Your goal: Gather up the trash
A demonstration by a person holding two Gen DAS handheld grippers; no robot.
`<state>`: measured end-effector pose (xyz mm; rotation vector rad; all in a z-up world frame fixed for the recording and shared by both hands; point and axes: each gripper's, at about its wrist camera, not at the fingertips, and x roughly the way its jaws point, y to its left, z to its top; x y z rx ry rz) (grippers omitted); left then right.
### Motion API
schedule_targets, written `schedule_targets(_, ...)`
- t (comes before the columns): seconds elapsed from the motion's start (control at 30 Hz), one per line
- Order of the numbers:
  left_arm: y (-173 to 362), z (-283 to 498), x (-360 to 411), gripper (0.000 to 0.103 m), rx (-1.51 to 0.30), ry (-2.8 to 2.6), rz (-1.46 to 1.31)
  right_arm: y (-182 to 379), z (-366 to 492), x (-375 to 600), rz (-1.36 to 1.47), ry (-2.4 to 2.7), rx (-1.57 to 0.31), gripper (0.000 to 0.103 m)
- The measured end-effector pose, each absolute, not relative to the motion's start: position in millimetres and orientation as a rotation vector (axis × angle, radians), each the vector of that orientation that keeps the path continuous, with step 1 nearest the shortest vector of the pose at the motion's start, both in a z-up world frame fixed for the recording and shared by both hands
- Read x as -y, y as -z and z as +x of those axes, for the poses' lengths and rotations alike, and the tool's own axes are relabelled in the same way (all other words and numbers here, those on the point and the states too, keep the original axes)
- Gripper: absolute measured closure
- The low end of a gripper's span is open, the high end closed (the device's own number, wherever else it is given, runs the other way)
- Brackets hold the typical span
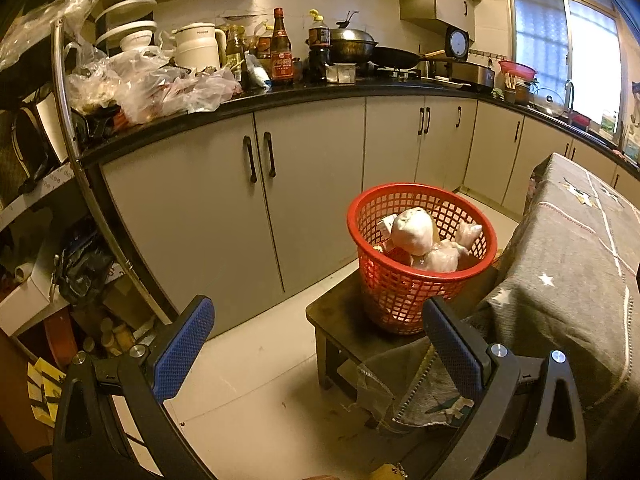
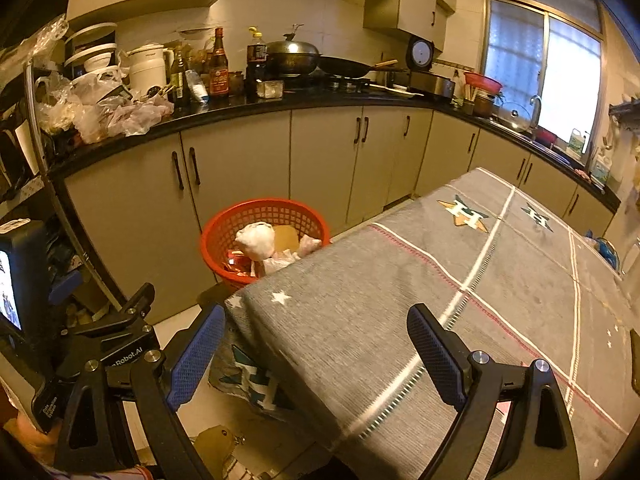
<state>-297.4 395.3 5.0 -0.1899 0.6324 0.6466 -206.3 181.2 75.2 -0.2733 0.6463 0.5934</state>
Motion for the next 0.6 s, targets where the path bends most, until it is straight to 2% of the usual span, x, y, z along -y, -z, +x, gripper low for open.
schedule_targets(0.33, 7, -299, -422, 0.0, -0.669, -0.686, -0.244, -67, -200, -206, -0.303, -0.628, -0.669, 0.008)
schedule_targets(0.6, 3, -296, -415, 0.0, -0.681, -0.68, -0.24, -60, -202, -209, -0.32, -0.654, -0.687, 0.008)
